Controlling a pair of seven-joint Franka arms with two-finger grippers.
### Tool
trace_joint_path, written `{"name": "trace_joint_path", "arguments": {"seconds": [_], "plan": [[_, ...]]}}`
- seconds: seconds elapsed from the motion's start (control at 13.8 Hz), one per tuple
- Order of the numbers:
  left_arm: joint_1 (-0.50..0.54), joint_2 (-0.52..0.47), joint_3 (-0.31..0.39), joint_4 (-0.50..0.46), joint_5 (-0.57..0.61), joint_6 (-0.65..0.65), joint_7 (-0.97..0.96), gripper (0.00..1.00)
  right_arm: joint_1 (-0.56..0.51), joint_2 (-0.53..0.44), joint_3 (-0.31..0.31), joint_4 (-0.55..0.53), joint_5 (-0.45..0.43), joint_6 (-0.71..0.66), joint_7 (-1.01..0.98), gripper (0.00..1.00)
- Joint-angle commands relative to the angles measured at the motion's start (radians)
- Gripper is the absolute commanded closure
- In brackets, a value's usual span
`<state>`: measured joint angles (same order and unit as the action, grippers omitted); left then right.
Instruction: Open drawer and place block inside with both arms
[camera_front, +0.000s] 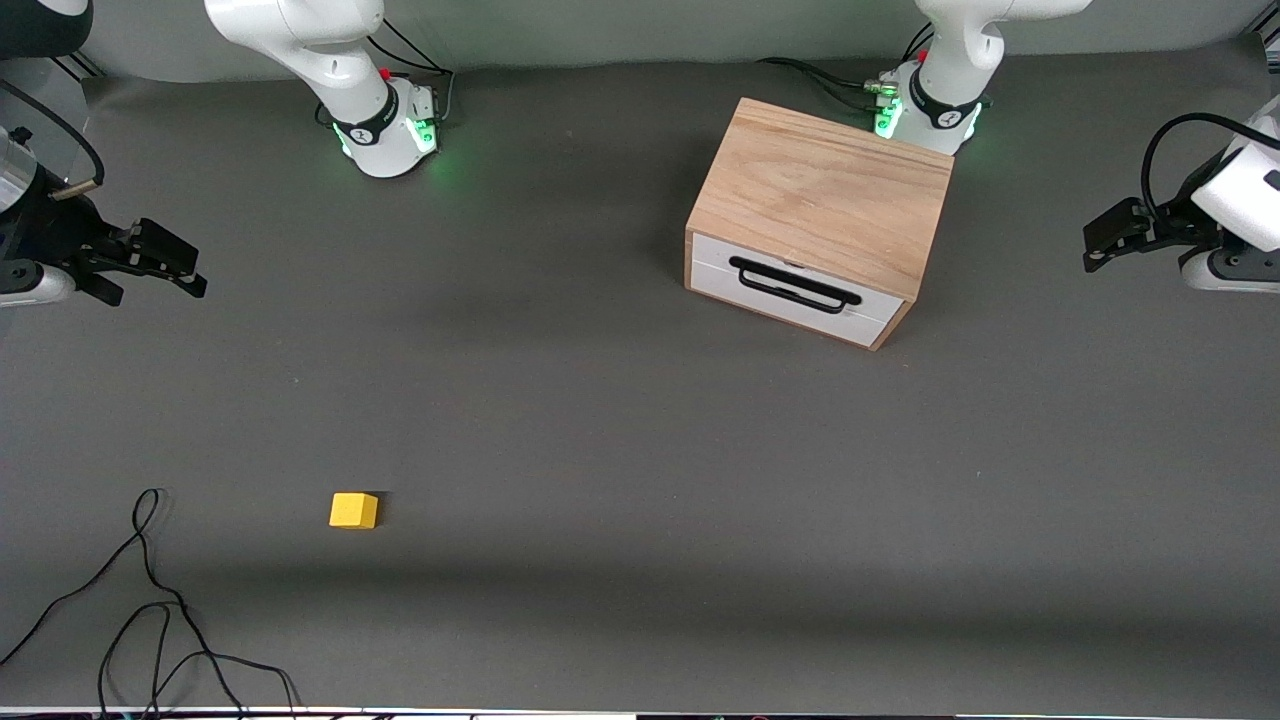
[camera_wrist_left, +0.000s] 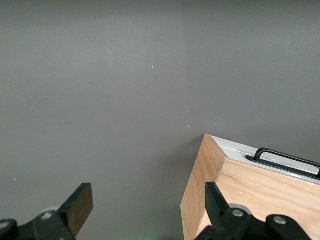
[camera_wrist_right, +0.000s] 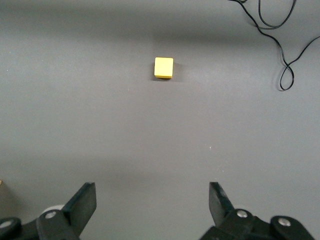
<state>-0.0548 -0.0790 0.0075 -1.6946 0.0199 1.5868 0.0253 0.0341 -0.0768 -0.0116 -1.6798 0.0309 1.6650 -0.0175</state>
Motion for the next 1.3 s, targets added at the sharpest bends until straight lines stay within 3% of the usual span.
{"name": "trace_joint_path", "arguments": {"seconds": [0.0,1.23], "plan": [[-0.013,-0.008,0.006,-0.01,0.015,-0.005,0.015,0.0,-0.002,0.009,-0.005,0.032,0.001,-0.025,-0.001,0.0],[-0.014,-0.007,0.003,-0.008,0.018,-0.005,0.015,0.0,-0.002,0.045,-0.022,0.009,-0.005,-0.008,-0.009,0.0]]}}
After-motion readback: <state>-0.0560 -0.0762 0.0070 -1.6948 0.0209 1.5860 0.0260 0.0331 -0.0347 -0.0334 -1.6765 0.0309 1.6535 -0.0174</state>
